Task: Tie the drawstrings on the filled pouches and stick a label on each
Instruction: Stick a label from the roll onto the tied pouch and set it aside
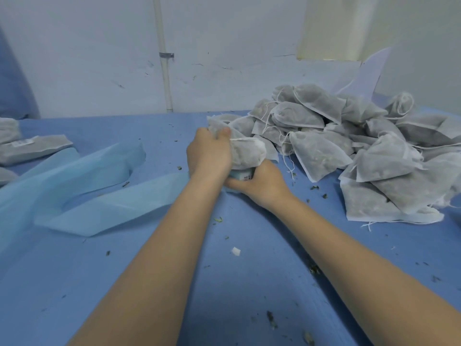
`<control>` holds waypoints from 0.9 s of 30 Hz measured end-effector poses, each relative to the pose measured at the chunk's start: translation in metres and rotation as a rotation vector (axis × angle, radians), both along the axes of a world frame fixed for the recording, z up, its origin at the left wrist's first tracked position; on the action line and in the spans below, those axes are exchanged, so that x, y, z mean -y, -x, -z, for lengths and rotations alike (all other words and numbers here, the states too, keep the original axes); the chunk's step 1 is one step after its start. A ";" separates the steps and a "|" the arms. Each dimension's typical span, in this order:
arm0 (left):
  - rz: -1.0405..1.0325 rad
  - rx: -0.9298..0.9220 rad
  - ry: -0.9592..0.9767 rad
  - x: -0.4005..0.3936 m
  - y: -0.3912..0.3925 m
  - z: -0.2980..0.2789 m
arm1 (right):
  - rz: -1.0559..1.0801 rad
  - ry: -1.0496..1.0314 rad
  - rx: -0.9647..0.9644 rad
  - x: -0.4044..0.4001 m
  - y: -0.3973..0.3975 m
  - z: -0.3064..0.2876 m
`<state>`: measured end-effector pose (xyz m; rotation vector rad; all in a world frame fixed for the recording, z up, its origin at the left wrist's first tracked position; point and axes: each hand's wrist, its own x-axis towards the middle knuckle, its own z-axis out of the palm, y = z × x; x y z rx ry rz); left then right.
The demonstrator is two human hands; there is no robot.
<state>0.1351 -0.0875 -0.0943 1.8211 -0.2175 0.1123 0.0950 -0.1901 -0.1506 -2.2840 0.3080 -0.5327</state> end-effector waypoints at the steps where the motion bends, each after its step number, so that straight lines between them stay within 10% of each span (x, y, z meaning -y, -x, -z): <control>1: -0.005 0.009 -0.047 0.001 0.001 0.001 | -0.020 -0.013 0.029 -0.002 0.003 -0.001; 14: -0.026 -0.103 -0.012 -0.004 -0.004 0.002 | -0.204 -0.372 -0.056 0.030 0.048 -0.010; 27: -0.043 -0.090 -0.048 -0.003 -0.002 0.003 | 0.060 -0.164 0.136 0.014 0.026 0.001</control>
